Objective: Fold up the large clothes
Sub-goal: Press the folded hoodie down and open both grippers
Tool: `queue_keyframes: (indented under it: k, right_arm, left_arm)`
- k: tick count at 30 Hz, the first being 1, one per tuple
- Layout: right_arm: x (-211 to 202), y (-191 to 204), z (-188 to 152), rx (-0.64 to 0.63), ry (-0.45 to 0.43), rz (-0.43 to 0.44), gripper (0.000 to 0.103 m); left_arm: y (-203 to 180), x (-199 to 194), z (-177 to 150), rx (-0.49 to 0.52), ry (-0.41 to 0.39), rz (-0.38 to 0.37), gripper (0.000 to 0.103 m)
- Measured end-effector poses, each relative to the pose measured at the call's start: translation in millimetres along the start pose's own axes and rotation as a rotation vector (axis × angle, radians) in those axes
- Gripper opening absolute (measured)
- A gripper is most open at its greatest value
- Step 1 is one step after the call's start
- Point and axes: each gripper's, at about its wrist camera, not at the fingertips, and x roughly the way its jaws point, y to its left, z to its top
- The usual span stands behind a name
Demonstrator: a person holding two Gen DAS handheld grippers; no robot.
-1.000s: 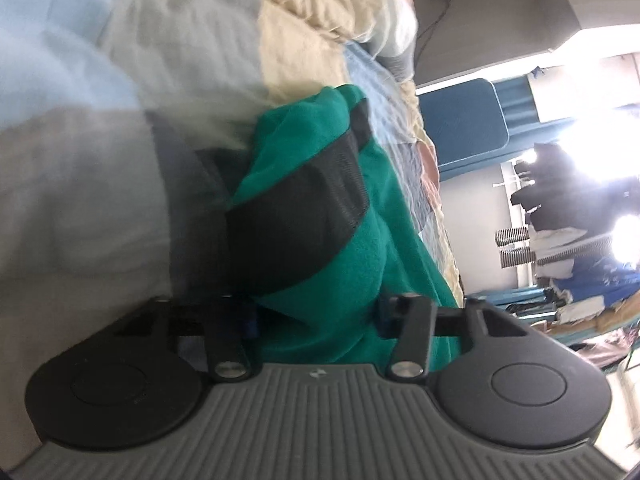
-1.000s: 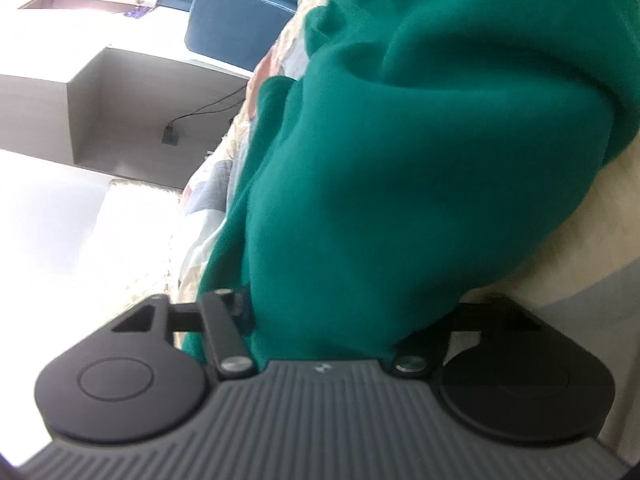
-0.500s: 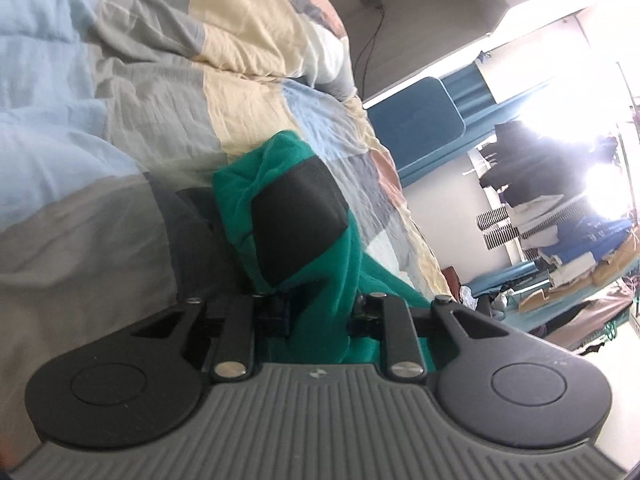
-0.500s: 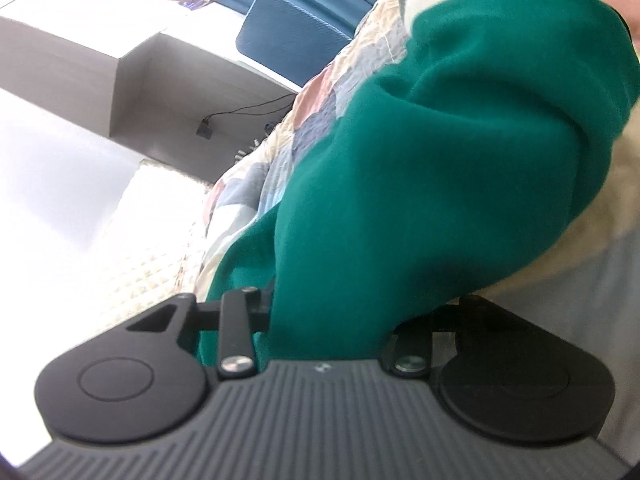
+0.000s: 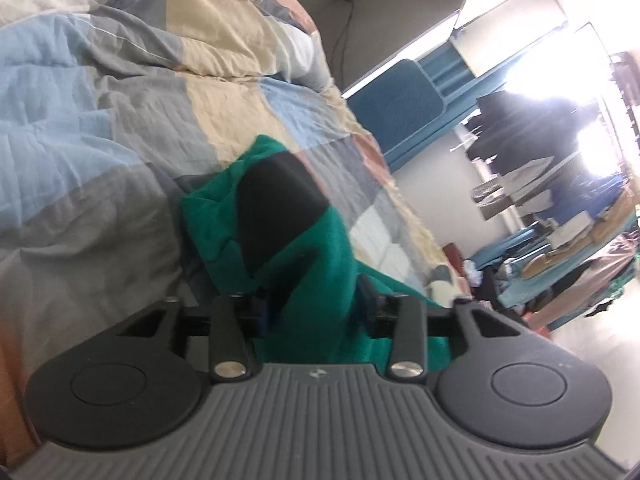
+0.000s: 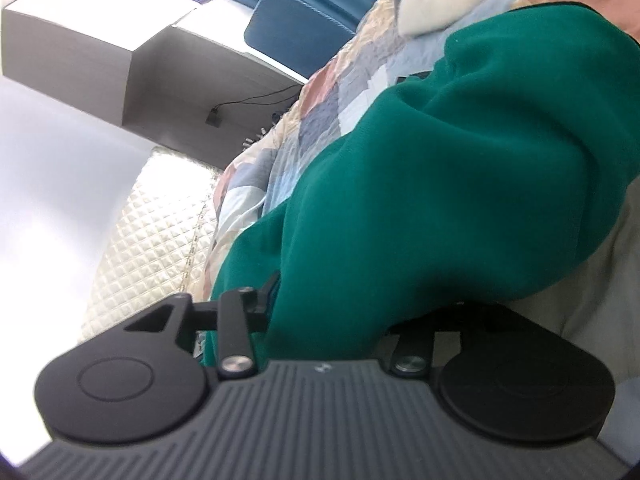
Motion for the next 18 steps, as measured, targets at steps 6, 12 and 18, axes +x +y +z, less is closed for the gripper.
queue_keyframes:
  k: [6,12,18]
  right_arm:
    - [-6.2,-0.1,1.5,0.001,-0.019,0.049,0.055]
    - [-12.9,12.8,6.5,-0.061,-0.068,0.090,0.056]
    - [6.3,24.2,18.6,-0.169,-0.098,0.055,0.057]
  left_arm:
    - [0.3,-12.4,4.5,-0.029,-0.046,-0.075,0.057]
    - [-9.5,-11.6,10.3,0.019,-0.091,-0.108,0.057]
    - [-29.4,6.6,21.3,0.108,-0.131,-0.127,0.058]
